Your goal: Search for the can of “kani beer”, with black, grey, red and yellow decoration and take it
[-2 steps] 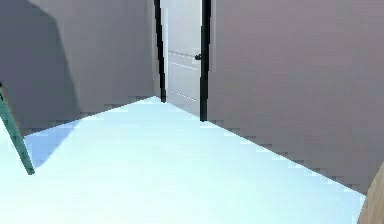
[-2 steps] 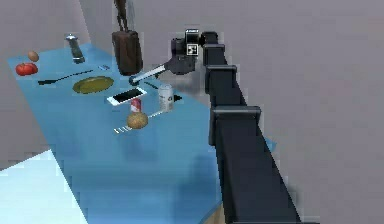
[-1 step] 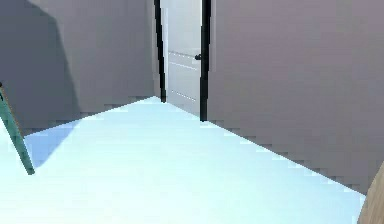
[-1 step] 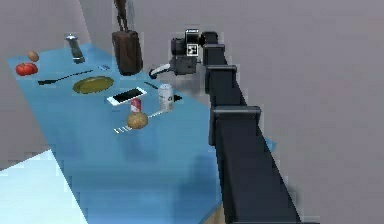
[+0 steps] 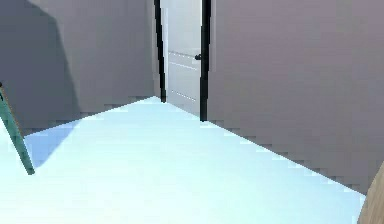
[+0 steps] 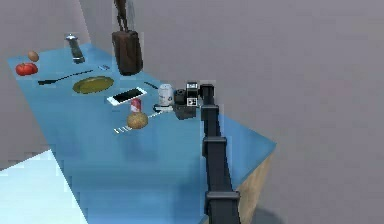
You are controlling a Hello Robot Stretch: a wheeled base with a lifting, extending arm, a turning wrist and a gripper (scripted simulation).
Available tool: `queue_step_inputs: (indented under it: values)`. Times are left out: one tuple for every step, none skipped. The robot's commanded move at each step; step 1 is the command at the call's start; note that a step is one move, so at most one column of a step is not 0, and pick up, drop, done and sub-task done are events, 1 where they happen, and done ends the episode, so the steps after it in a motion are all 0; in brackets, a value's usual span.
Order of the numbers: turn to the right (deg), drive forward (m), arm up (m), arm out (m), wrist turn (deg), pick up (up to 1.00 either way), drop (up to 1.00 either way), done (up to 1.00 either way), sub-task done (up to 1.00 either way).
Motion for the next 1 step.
queue_step_inputs:
  values:
    - [0.0, 0.0, 0.0, 0.0, 0.0, 1.0, 0.0, 0.0, 0.0]
